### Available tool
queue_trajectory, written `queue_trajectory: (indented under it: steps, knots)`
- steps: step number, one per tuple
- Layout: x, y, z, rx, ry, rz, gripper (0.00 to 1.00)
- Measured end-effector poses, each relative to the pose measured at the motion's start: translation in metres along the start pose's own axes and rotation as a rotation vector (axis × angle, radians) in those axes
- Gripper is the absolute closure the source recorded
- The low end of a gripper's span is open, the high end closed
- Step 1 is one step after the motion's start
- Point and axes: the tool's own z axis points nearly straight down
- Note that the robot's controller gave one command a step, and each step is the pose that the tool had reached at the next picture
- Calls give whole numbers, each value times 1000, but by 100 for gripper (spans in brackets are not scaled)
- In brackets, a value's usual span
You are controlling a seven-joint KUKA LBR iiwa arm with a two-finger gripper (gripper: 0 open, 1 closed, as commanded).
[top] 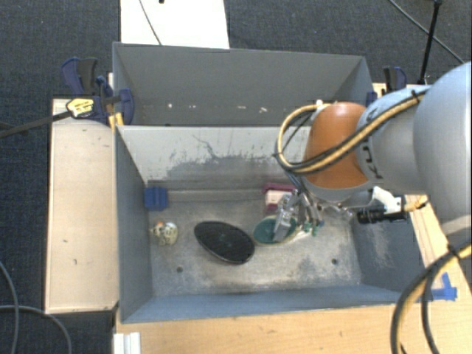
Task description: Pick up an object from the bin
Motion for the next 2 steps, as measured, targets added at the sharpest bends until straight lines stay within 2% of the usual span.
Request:
queue_trajectory:
  steps: [2]
  knots:
    - [0, 0, 0, 0, 0, -2, 100]
